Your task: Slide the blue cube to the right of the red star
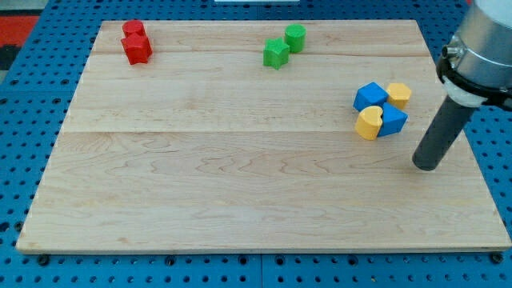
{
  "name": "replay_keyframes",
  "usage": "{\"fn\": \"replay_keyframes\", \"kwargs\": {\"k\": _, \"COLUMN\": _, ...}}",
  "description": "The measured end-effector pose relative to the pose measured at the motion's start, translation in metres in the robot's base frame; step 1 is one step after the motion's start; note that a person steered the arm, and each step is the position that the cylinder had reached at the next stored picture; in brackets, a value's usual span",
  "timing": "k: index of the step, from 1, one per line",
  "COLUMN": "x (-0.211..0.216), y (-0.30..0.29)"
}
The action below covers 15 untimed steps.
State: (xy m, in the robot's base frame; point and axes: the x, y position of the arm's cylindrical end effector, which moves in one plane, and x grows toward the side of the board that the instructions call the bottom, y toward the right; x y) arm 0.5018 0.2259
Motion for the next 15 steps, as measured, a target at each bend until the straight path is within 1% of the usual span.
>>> {"fn": "replay_keyframes", "kwargs": {"k": 2, "x": -0.076, "y": 0.018}}
{"fn": "replay_keyframes", "kwargs": {"k": 3, "x": -0.085, "y": 0.019}}
{"fn": "replay_keyframes", "kwargs": {"k": 7, "x": -0.100, "y": 0.019}}
{"fn": "replay_keyframes", "kwargs": {"k": 8, "x": -0.100, "y": 0.009}}
{"fn": "replay_keyframes", "kwargs": {"k": 11, "x": -0.100, "y": -0.140}}
{"fn": "replay_keyframes", "kwargs": {"k": 13, "x": -0.100, "y": -0.149}}
{"fn": "replay_keyframes", "kwargs": {"k": 15, "x": -0.114, "y": -0.146}}
